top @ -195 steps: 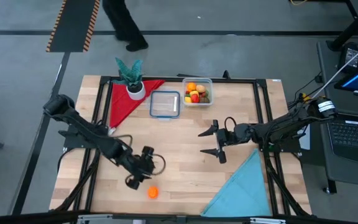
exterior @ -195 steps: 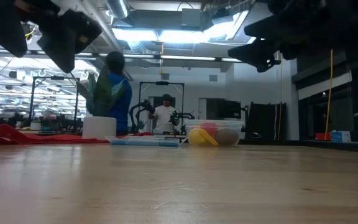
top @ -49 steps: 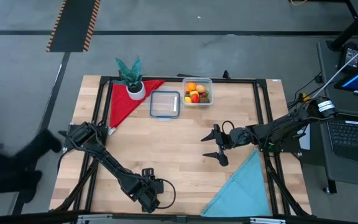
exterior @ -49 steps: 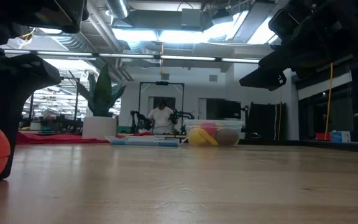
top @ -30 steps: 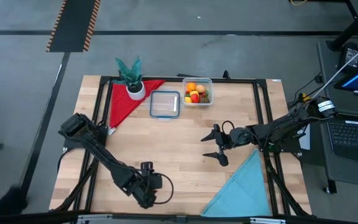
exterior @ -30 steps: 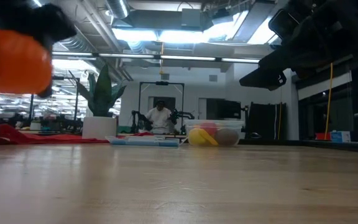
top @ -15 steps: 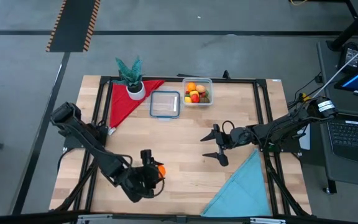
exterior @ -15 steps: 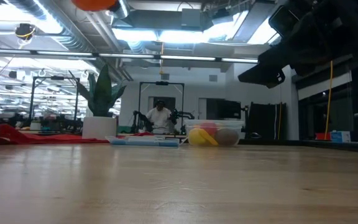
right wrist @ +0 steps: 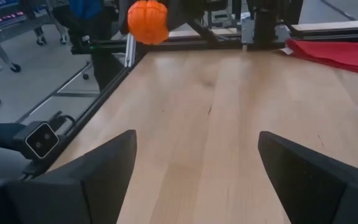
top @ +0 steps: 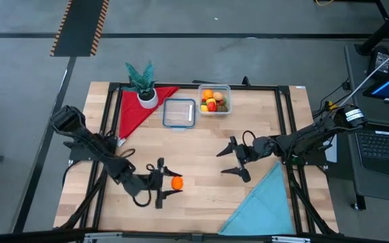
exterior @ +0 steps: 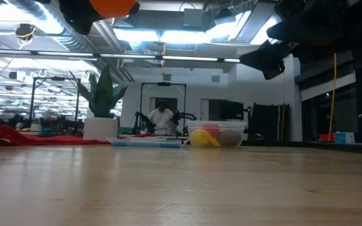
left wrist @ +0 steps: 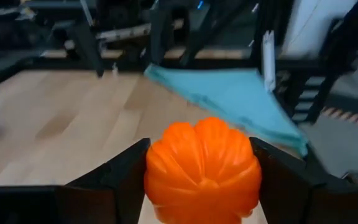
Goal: Pick and placing Produce into tupperware
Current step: Put the pumpkin into the transparent bin
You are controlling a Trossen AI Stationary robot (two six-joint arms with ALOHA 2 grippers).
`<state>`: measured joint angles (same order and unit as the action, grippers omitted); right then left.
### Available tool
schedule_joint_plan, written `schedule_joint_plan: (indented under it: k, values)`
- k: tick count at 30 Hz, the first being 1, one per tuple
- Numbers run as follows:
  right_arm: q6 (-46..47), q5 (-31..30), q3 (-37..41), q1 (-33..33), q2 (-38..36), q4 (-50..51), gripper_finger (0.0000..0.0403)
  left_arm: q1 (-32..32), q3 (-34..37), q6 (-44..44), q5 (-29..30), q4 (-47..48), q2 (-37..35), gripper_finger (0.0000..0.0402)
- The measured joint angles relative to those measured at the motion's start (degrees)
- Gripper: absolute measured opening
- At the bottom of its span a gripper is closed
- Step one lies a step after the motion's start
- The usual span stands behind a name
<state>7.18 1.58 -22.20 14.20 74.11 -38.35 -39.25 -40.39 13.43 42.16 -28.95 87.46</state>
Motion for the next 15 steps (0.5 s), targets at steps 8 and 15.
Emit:
schedule_joint_plan:
  k: [8, 15]
  values:
    - [0.0, 0.0, 0.0, 0.0, 0.0, 0.2, 0.0337, 2.9, 7.7, -3.6, -4.3, -16.8, 0.0, 0.0236]
    - [-1.5, 0.0, 0.0, -0.6, 0.0, 0.1, 0.0337, 7.4, 8.3, -5.1, -10.3, -17.3, 0.0, 0.0236]
